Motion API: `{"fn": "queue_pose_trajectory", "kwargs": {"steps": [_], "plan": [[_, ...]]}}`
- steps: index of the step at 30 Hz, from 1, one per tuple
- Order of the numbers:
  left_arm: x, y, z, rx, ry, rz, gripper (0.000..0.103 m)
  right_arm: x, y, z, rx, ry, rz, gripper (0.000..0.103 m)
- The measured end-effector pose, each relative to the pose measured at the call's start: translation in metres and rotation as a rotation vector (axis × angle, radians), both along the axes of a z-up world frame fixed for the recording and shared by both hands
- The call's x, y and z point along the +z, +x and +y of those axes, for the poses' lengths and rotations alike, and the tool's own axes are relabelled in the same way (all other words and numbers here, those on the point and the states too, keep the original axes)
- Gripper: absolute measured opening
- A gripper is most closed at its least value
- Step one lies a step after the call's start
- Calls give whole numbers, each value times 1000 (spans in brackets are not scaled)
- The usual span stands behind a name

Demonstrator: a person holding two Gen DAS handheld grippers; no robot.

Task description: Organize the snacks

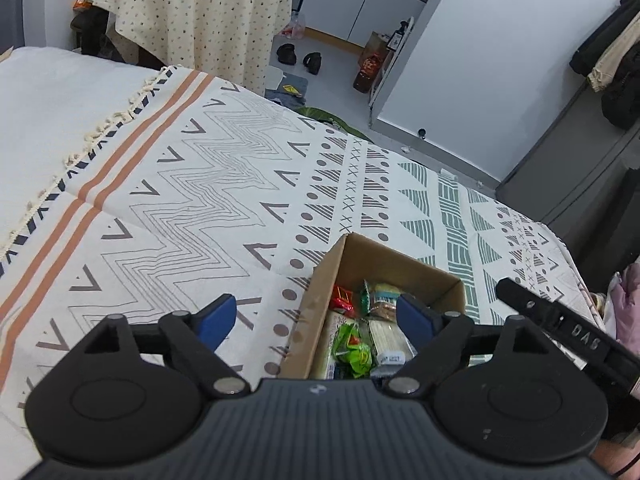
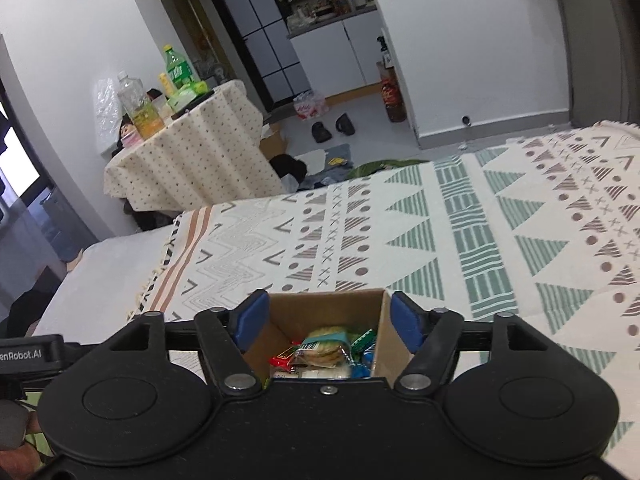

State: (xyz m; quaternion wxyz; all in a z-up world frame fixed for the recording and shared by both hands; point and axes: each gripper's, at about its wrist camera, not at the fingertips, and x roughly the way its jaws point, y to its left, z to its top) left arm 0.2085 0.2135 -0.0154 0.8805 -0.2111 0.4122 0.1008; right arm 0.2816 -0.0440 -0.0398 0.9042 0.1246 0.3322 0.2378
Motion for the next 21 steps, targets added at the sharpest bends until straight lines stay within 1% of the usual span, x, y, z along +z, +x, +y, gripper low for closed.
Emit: {"fn": "queue_pose_trajectory", "kwargs": {"steps": [1,3,7,9,11,15,17,21], "plan": [[2,-3,0,-1,5,-5,88,4,-4,-2,-5,-2,-6,72],[6,-10,-1,-9,9,-13,91,8,-11,-6,-12,-3,-10,80],[18,-26,-7,-13,25,-37,93,17,-26,-14,-20,-4,-9,86],[26,-33,-11,-25,46,-47,94,22,-34,-21,-31,-3,-9,91],[33,-38,-14,-34,57,-53,95,27,-42,-29,-33,10,-5,93],[45,-49,-25,-69,55,-65,99,37,-59,-45,-29,2,-1,101],[49,-56,-33,-95,45,-81,99,42,-70,-57,-31,-1,-11,103],[54,-71,-46,-115,49,-81,100,48,-92,-80,-43,13,-15,103]]}}
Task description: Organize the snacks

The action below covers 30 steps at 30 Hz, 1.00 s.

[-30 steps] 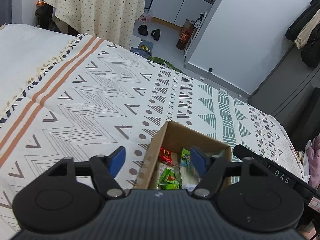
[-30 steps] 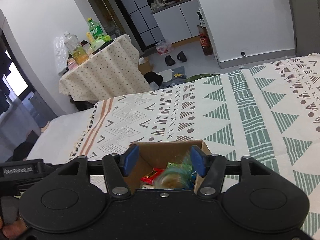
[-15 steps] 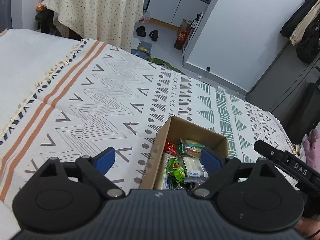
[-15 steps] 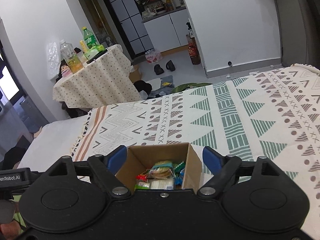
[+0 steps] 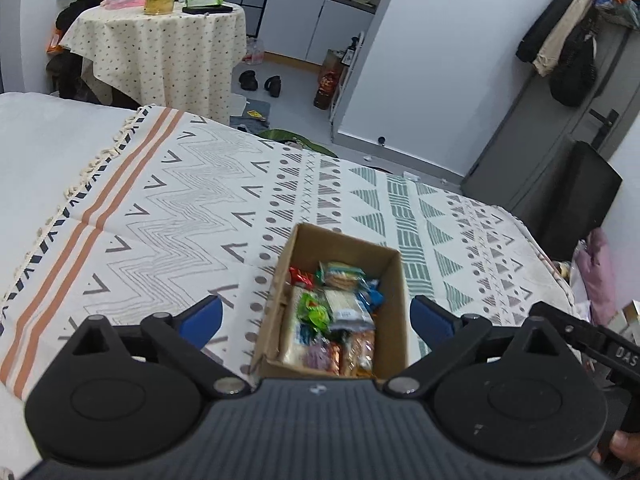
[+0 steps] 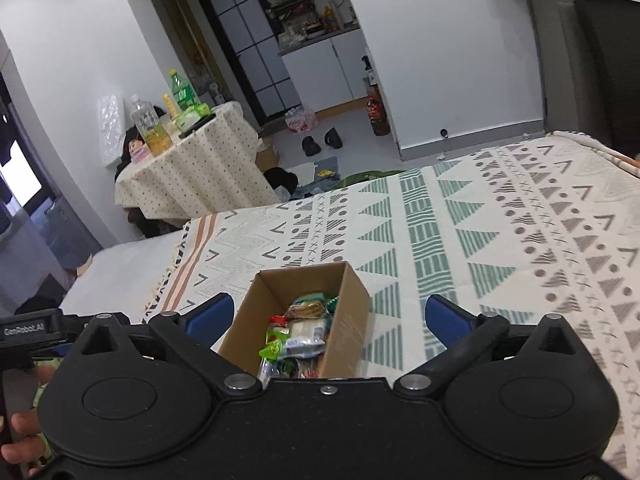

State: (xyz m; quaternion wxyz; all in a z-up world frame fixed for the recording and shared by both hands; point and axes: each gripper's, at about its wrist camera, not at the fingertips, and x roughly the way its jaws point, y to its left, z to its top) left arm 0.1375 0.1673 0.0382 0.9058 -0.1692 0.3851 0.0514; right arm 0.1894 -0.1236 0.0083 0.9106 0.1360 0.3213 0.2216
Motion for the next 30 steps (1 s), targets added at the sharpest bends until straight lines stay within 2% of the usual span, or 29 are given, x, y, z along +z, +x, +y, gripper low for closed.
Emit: {"fn": "queue_pose_trajectory", "kwargs": {"steps": [18,24,30], "plan": [[35,-74,-54,-44,78,-66,103,30,-83,-62,-37,40,-74,103],[35,-95,-69,-45,87,-53,103,28,-104,-80,-39,43,-66,103],[42,-119,-76,-53,102,-86,103,25,-127,-87,-15,13,-73,103]]}}
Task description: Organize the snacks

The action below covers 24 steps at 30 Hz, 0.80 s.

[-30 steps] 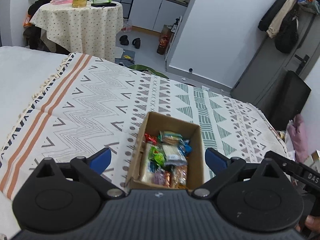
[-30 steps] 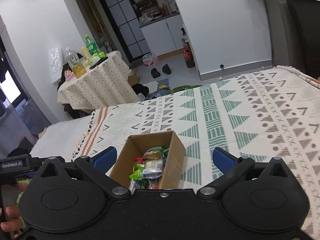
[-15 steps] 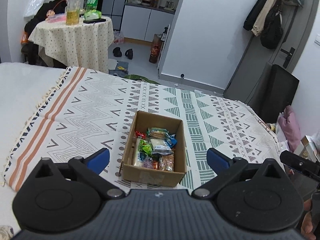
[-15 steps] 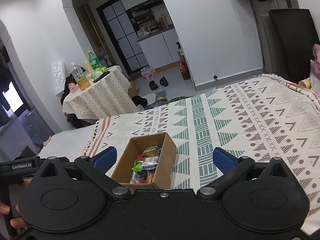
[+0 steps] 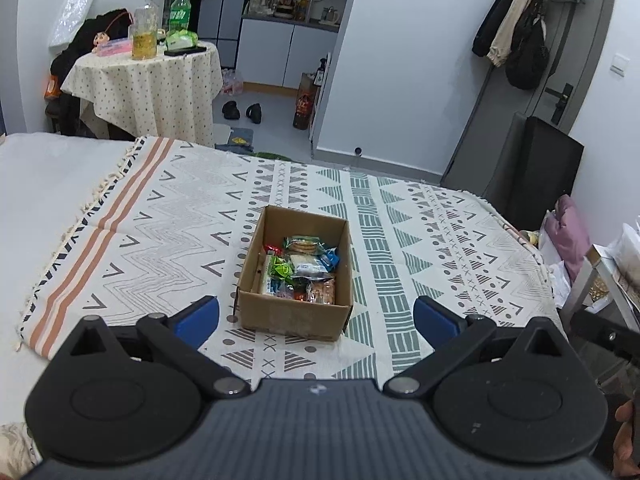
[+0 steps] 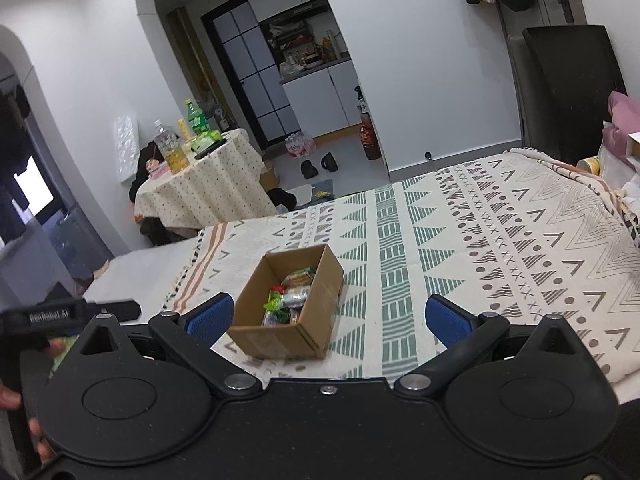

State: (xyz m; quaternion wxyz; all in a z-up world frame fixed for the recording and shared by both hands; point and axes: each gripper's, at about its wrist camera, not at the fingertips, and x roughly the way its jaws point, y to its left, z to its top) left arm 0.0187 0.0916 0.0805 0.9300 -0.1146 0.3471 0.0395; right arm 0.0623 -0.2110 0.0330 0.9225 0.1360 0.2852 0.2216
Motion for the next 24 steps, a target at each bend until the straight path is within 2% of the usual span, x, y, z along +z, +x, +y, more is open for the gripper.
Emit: {"fn": "queue_pose_trajectory", "kwargs": {"steps": [13,24], "plan": [[6,-37,0,0,23,-6,103,-1,-35,-26,-18,-18,-20,103],[9,-43,1,-10,39,-17,103,-1,-37,-12,11,-58,-27,103]]}}
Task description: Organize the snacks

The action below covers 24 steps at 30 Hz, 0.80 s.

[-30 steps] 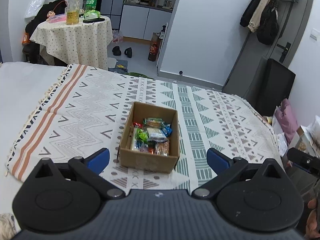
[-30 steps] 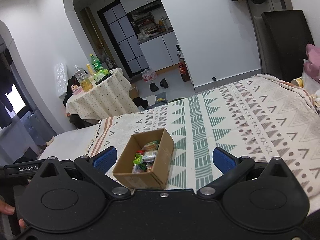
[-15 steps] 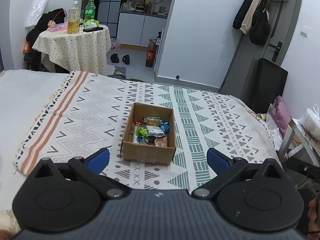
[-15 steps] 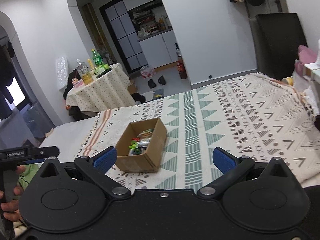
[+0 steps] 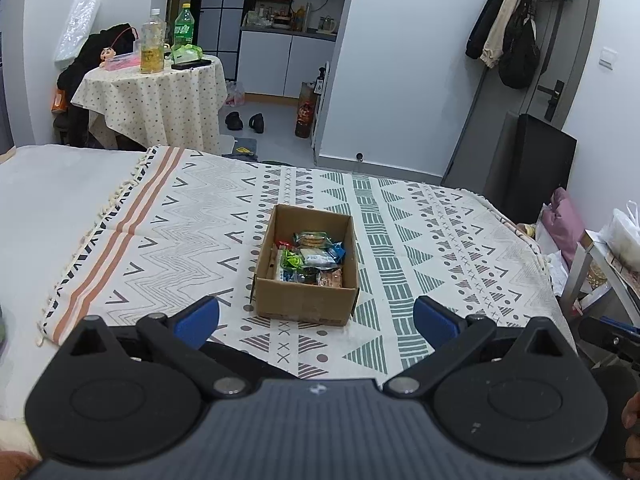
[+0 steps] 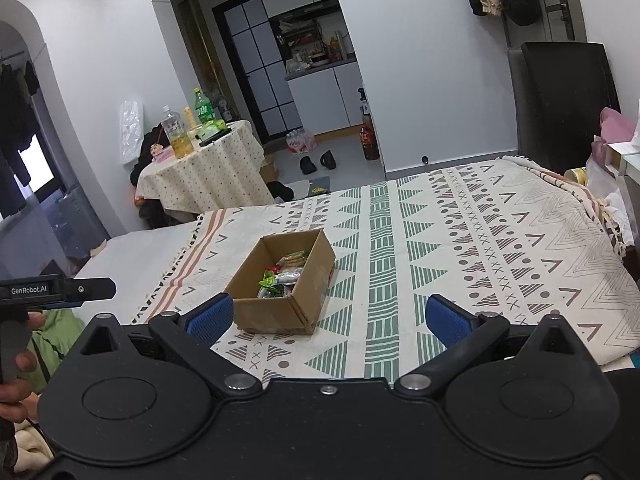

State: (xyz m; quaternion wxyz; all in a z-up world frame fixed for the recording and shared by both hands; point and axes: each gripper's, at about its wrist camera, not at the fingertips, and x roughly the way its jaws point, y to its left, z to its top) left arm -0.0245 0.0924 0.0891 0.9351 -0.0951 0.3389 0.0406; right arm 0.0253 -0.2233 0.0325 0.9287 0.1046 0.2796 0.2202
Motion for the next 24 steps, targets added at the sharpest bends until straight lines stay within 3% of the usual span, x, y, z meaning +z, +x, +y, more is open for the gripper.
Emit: {"fn": "queue_pose_trajectory", "kwargs": {"steps": [24], "plan": [[-4,3,1,-39,25,28,103,4,0,14,14,-19,7,103]]}}
